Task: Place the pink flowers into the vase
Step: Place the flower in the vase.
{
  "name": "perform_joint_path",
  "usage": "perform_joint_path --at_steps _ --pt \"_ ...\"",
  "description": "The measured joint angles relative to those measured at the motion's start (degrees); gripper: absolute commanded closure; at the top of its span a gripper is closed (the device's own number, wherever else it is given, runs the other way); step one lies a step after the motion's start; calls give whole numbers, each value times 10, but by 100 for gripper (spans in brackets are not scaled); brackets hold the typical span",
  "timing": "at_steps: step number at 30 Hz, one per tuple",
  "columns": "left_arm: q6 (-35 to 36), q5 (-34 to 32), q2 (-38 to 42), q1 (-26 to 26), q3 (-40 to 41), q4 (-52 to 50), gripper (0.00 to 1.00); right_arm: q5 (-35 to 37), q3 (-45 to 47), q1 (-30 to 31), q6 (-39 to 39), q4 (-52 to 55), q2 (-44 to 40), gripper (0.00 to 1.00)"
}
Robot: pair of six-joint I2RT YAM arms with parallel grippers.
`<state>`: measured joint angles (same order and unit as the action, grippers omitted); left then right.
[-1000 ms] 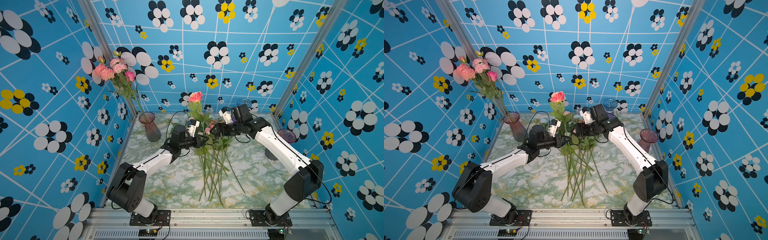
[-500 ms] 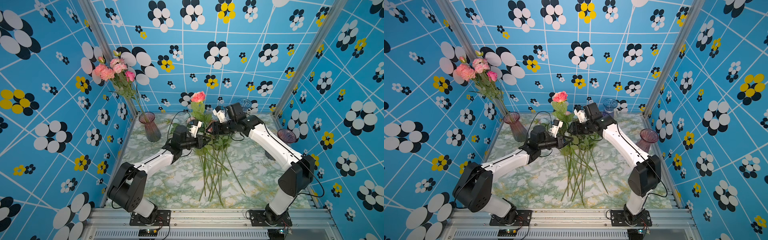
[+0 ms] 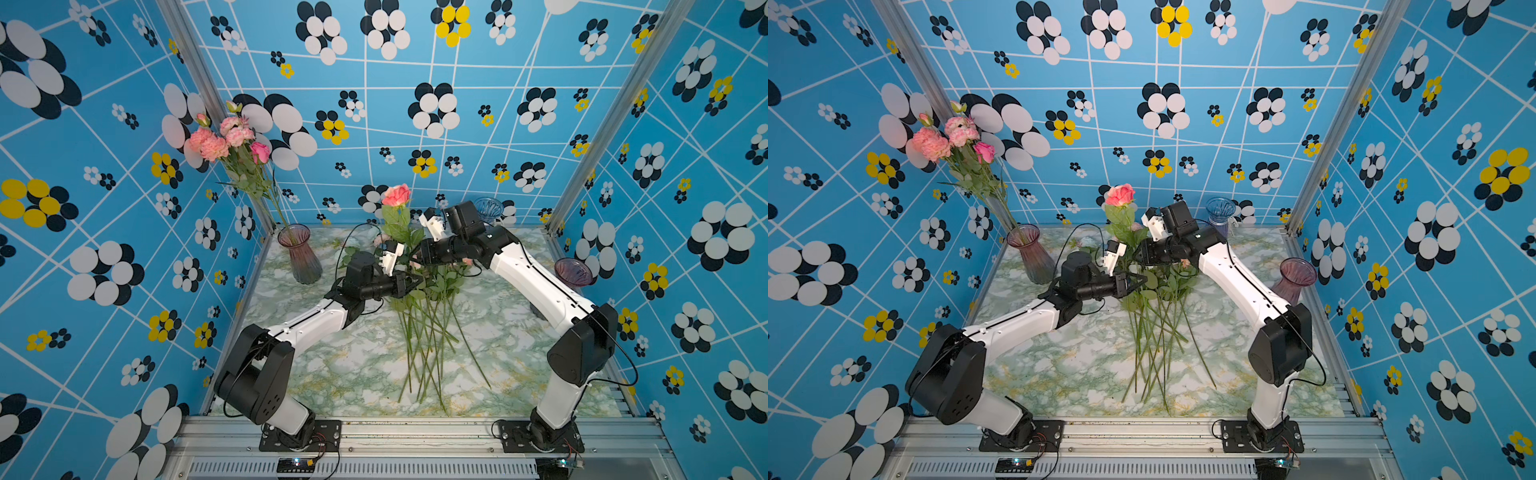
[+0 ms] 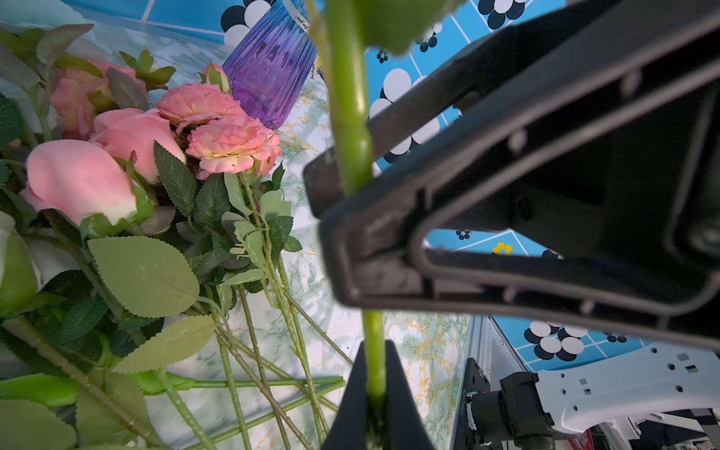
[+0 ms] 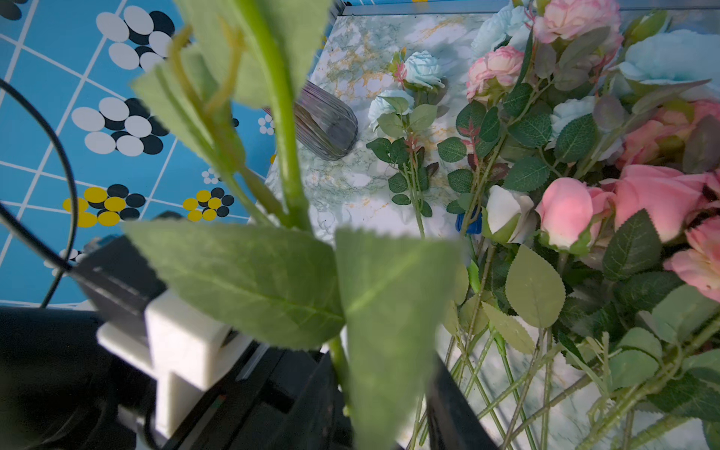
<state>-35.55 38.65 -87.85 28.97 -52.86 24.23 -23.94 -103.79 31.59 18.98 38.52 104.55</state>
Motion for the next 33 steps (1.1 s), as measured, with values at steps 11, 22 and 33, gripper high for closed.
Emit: perform_joint_path --at_steps 11,22,33 --pt "1 -3 -1 0 1 3 96 5 -33 10 -8 32 18 100" --pt "18 -5 -1 -15 1 -28 51 88 -137 -26 -50 93 79 100" --pt "60 -98 -108 -35 -137 -184 21 207 -318 -64 -99 179 125 100"
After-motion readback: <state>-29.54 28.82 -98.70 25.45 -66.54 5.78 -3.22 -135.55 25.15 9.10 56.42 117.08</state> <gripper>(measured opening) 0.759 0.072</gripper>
